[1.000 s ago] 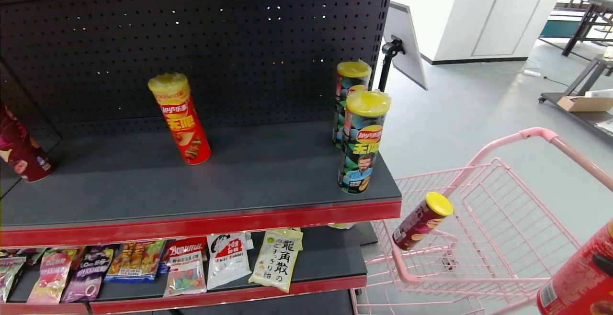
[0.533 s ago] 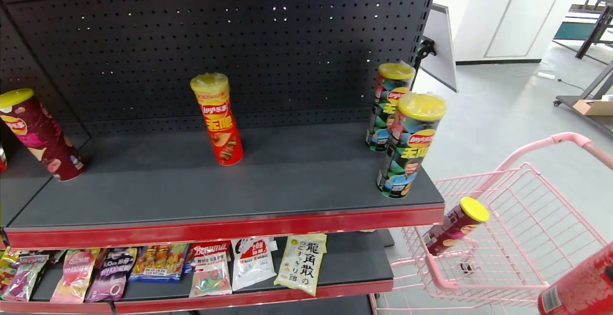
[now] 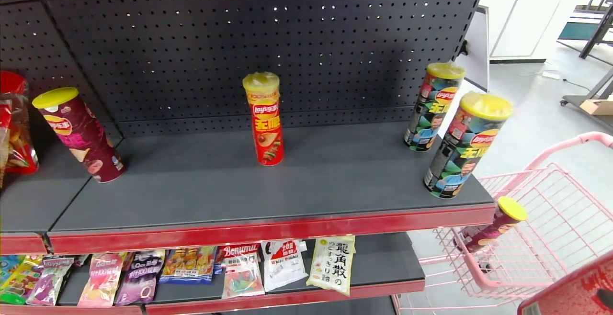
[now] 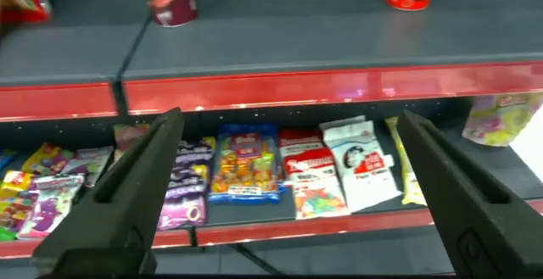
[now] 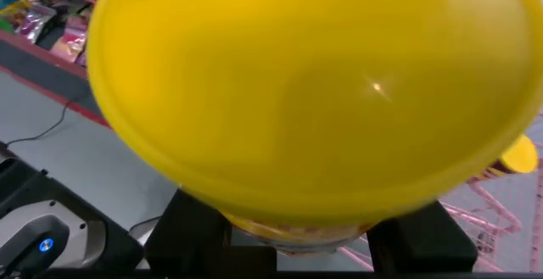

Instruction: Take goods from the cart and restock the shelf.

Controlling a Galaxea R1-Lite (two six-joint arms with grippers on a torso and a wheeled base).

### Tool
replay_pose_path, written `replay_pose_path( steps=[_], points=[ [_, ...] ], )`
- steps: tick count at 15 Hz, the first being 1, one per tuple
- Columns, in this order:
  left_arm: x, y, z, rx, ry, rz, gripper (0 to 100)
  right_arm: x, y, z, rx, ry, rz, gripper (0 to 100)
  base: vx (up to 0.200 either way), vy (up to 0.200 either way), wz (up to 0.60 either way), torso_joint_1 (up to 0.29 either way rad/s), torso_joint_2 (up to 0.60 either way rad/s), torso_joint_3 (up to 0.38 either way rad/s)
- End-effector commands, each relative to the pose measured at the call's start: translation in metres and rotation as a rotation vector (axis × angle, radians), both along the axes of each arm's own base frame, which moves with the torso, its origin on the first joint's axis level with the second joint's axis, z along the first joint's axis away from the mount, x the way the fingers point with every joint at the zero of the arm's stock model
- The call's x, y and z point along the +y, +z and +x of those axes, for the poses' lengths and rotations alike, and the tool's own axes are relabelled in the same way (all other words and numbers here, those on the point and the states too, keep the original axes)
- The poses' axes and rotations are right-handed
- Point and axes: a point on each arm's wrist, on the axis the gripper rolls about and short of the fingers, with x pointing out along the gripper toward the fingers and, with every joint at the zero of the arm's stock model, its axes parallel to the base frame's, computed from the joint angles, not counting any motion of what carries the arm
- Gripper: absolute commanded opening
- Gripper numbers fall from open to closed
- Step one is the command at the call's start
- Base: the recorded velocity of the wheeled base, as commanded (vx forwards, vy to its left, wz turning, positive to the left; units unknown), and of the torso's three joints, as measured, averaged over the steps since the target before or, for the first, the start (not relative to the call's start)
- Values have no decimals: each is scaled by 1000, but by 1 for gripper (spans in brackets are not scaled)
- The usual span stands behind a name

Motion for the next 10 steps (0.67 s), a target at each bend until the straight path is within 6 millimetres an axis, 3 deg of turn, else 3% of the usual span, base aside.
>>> replay_pose_path(
  steps=[1,6,10],
  points=[
    [0,0,0,1,0,0,100,2,0,2,15,44,-1,0,0,200,0,2,-2,2],
    [0,0,0,1,1,0,100,3,-3,7,31,44,-3,0,0,200,0,3,2,1],
    [0,0,0,1,0,0,100,3,-3,7,34,44,-3,0,0,0,0,0,0,0]
  ],
)
